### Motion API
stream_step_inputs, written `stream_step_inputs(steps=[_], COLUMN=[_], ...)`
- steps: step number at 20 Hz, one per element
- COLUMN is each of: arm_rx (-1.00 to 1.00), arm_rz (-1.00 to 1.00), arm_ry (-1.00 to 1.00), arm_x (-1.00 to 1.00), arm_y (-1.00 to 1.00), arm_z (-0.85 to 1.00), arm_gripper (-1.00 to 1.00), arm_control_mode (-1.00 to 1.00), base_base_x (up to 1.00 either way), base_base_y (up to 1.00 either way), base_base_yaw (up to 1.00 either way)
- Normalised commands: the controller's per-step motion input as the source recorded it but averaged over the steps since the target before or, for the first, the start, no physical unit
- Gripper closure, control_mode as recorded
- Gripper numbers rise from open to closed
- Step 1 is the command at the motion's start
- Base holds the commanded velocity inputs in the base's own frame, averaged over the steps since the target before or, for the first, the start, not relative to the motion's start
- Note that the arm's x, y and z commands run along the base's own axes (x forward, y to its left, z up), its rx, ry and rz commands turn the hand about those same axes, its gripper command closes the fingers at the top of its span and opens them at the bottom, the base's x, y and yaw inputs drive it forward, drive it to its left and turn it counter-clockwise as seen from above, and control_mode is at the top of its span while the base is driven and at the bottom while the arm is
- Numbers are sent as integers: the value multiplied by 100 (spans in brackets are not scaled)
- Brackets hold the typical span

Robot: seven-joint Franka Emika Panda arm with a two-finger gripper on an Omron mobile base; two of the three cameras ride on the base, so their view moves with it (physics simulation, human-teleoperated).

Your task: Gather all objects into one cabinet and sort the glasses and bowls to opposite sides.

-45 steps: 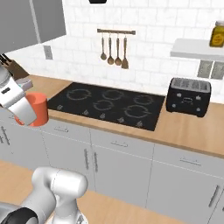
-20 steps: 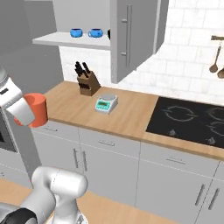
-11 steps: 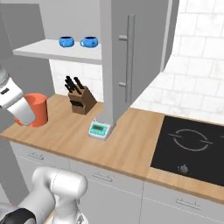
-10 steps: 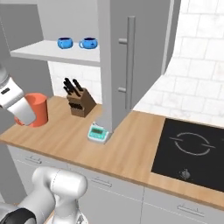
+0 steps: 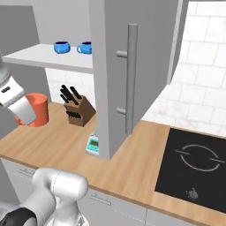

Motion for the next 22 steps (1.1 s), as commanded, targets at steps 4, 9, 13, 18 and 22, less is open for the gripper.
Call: stream_step_inputs(steps=[4, 9, 13, 18, 22], arm_rx=[0, 0, 0, 0, 0], arm_rz=[0, 0, 0, 0, 0], arm_ry=[0, 0, 0, 0, 0], arm_x=[0, 0, 0, 0, 0], arm_y=[0, 0, 0, 0, 0], arm_z=[0, 0, 0, 0, 0], arm_gripper=[100, 100, 100, 100, 100], arm_control_mode=[100, 100, 100, 100, 100], base_base_x=[100, 85, 66, 32, 4], base_base_y=[52, 93, 98, 100, 100], base_base_yaw=[2, -5, -7, 0, 0])
